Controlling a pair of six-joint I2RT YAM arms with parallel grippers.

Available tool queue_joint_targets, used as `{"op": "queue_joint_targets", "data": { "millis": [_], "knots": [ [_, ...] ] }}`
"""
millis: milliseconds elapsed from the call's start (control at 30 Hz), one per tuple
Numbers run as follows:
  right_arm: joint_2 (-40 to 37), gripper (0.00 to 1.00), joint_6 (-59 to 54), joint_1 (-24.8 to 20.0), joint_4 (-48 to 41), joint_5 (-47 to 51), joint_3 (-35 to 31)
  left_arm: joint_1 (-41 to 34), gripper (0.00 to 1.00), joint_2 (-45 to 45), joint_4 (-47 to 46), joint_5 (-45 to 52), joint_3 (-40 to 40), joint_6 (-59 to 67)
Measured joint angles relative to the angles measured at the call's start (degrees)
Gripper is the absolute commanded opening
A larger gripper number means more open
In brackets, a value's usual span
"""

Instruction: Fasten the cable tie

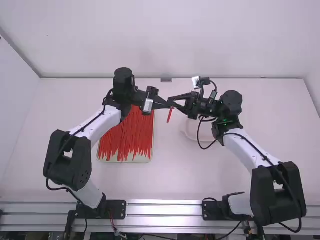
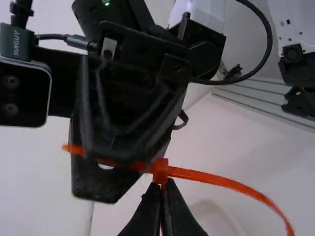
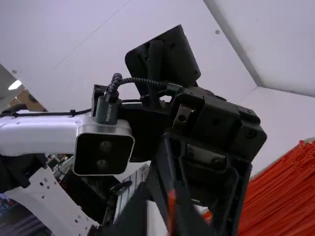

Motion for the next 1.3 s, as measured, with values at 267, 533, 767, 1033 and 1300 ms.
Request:
{"op": "queue_joint_targets", "data": {
  "millis": [267,533,767,1033,1300],
  "knots": [
    [0.0,0.00,0.0,-0.2,0.0,-0.1,0.0,0.0,0.02,0.0,0.0,0.0,0.0,0.0],
    [0.0,0.00,0.0,-0.1,0.0,-0.1,0.0,0.1,0.02,0.0,0.4,0.0,0.0,0.0],
    [0.0,0.00,0.0,-0.2,-0.1,0.2,0.0,0.0,0.02,0.0,-1.0,0.0,0.0,0.0],
    [0.0,0.00,0.6,-0.2,0.0,0.3,0.0,0.1,0.02,0.0,-0.9,0.0,0.0,0.0],
    [0.6,0.00,2.2,-0.1,0.9,0.0,-0.4,0.3,0.02,-0.1,-0.4,-0.1,-1.8,0.1]
  ]
}}
